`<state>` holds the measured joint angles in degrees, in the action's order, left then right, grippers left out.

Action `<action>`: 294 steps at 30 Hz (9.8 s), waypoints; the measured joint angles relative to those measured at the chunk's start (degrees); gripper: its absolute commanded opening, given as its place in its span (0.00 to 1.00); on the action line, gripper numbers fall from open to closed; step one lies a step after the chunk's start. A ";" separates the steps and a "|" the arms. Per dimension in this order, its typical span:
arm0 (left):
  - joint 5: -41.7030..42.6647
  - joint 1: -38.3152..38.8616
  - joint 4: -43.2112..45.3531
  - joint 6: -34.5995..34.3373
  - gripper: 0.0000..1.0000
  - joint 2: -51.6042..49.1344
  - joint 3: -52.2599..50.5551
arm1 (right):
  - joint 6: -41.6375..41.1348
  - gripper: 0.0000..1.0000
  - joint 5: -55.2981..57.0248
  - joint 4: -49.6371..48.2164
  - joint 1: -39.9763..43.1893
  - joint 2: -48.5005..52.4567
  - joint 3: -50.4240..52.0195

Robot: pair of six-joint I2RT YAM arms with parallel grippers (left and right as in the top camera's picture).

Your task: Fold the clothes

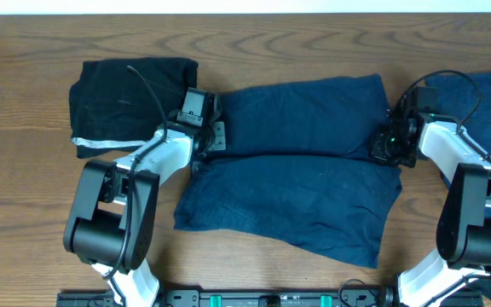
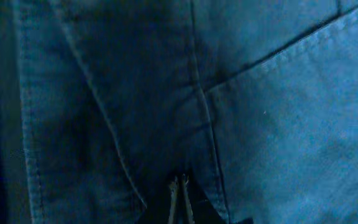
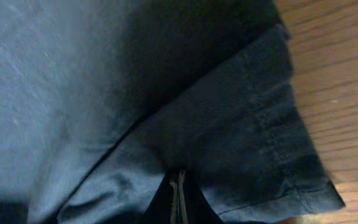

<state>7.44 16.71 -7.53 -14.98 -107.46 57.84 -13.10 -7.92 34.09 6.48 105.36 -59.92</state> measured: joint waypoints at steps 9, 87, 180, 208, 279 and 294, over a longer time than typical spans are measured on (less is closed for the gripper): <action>0.98 0.00 14.38 0.00 0.06 -3.65 -0.50 | -2.34 0.24 3.85 -7.41 -0.02 -0.07 0.63; 1.18 -1.62 -36.87 1.31 0.62 21.94 -6.40 | -3.17 0.60 -7.76 9.33 13.55 -16.15 14.34; 10.40 -1.62 -12.11 -3.78 0.06 20.81 -17.86 | -7.10 0.01 -7.87 -17.33 18.25 -8.37 10.01; 12.15 -1.62 -41.83 -1.27 0.71 22.84 -15.54 | 0.94 0.66 -15.58 25.03 20.11 -9.07 -4.07; 24.33 -5.99 2.36 1.25 0.06 4.70 -6.01 | -15.15 0.01 13.35 14.43 15.17 -10.75 14.27; 20.65 -5.73 14.21 0.07 0.06 -1.03 -6.01 | -14.49 0.01 13.31 14.36 15.17 -10.75 14.29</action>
<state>28.10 10.98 6.68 -14.92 -108.49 51.83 -27.59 5.39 48.45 21.65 94.61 -45.63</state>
